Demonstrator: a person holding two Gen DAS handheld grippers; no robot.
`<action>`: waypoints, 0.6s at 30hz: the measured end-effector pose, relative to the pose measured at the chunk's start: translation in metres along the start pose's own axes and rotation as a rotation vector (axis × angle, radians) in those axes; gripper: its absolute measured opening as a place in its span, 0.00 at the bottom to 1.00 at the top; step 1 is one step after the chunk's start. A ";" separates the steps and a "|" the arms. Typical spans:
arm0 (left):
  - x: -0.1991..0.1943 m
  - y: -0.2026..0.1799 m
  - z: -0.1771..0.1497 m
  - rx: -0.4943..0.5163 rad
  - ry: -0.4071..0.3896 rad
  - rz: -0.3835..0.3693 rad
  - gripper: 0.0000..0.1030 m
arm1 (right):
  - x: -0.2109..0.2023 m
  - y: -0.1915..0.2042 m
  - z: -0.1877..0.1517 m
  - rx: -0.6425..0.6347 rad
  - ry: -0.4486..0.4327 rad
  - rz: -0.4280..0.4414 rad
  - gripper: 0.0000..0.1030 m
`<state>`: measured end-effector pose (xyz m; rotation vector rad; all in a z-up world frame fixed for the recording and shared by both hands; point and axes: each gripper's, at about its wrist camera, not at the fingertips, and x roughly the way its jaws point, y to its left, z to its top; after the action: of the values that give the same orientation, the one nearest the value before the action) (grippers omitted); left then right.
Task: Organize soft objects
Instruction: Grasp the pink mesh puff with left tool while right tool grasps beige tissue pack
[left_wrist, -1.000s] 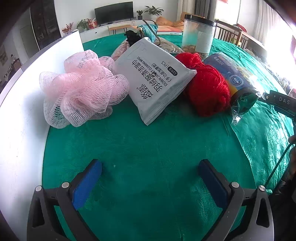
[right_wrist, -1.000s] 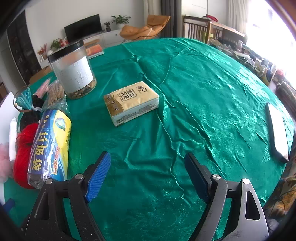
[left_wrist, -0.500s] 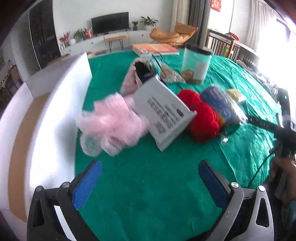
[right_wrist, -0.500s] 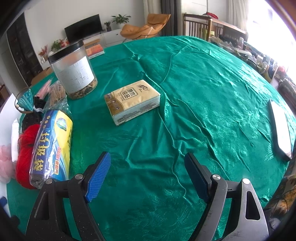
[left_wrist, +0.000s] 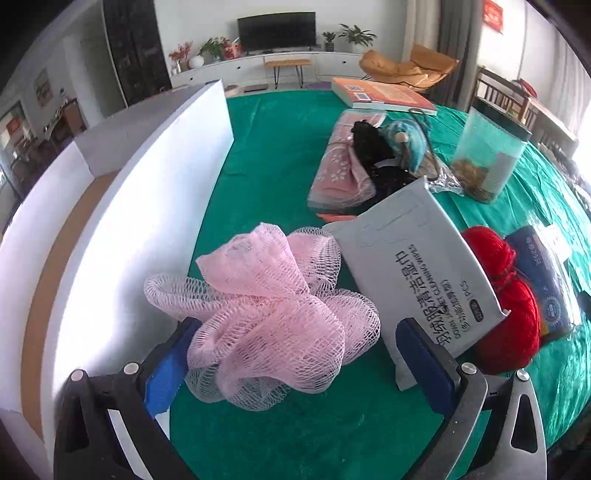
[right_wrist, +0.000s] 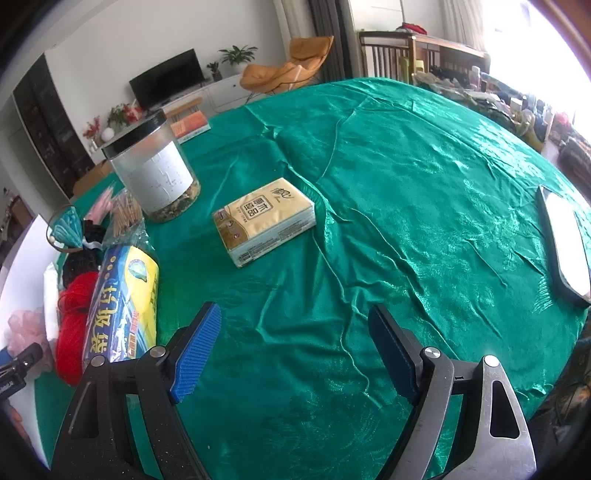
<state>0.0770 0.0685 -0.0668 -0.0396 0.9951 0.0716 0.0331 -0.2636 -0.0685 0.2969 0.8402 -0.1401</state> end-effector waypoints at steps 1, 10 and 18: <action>0.004 0.002 0.001 -0.014 0.007 -0.009 0.95 | -0.002 -0.001 0.000 0.006 -0.008 0.013 0.82; 0.011 0.024 0.002 -0.116 -0.023 -0.063 0.35 | 0.025 -0.013 0.023 0.138 0.106 0.198 0.82; 0.001 0.029 -0.001 -0.103 -0.012 -0.110 0.35 | 0.093 -0.007 0.101 0.290 0.180 0.432 0.80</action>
<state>0.0746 0.0970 -0.0677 -0.1874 0.9749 0.0223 0.1653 -0.3027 -0.0761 0.7647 0.9155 0.1729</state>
